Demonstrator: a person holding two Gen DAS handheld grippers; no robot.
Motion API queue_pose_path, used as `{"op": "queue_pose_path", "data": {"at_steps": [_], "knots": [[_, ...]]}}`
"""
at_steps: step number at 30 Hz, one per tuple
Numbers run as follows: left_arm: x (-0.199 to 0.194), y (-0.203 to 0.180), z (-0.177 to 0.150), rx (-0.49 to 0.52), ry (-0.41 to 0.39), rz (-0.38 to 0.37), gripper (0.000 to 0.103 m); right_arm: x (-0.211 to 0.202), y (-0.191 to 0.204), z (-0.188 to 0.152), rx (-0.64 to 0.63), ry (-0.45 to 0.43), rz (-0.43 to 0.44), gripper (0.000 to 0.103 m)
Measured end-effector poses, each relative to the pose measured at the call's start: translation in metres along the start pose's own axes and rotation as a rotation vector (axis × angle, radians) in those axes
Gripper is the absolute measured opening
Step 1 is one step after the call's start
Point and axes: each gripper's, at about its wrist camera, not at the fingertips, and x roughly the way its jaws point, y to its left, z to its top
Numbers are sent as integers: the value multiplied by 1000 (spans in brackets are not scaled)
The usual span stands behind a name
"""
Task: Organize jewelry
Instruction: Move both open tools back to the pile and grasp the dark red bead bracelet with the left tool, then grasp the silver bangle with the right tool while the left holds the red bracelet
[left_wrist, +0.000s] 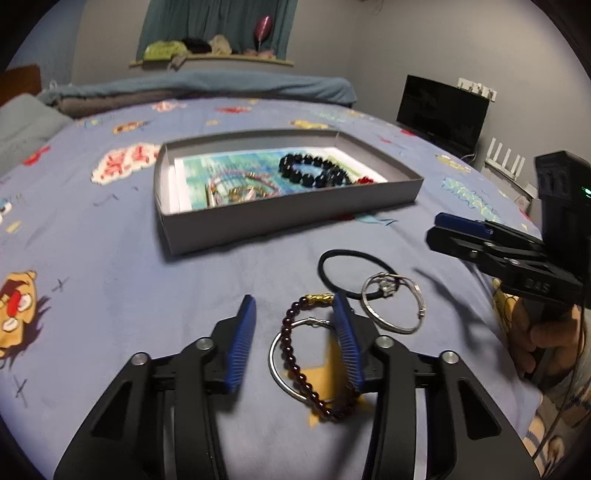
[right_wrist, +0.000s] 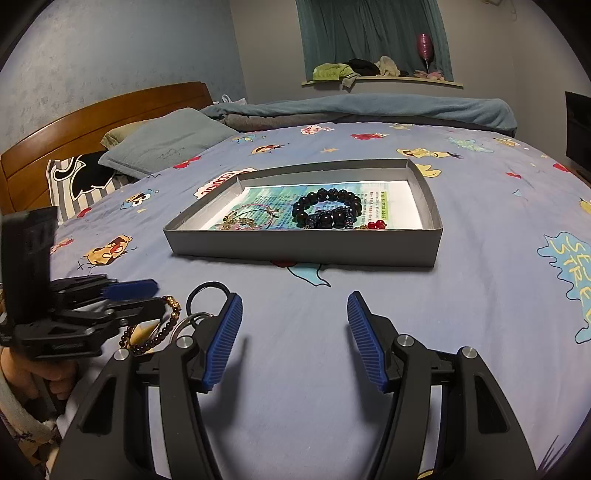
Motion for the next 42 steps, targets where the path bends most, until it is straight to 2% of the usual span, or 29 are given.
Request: {"op": "queue_pose_path", "data": {"at_steps": [2,4,5,14,18,20,23,34,36,37,38,39,42], "knots": [[2,1,-1,-4,10,-15,32,1,2,0,-7,4,2,59],[0,1,-2,-2,-1,-16,9,3,4,0,-18,14,10,59],[-2,1,-4,-6,-9,-13,6,4,6,1,-25,22,17,59],[-32,20,-11,-95,-134,-15,6,7,27,-7,-79,73,69,59],[-43,29,-14,-119,-149,-1,6,7,36,-11,-87,86,94,60],[-47,35,-16,-134,-155,5,6,7,43,-14,-103,91,102,66],[-55,46,-20,-166,-170,4,6,9,55,-16,-135,104,101,67],[-63,47,-28,-164,-180,-28,6,26,68,-18,-193,165,35,67],[-61,43,-27,-154,-177,-30,6,26,69,-19,-199,164,31,66],[-61,42,-27,-149,-176,-29,6,26,68,-19,-199,160,32,60],[-61,41,-27,-145,-175,-28,6,25,67,-19,-195,156,35,50],[-61,40,-27,-143,-175,-29,6,25,67,-19,-195,156,35,46],[-62,38,-24,-140,-178,-32,6,22,62,-18,-175,142,53,46]]}}
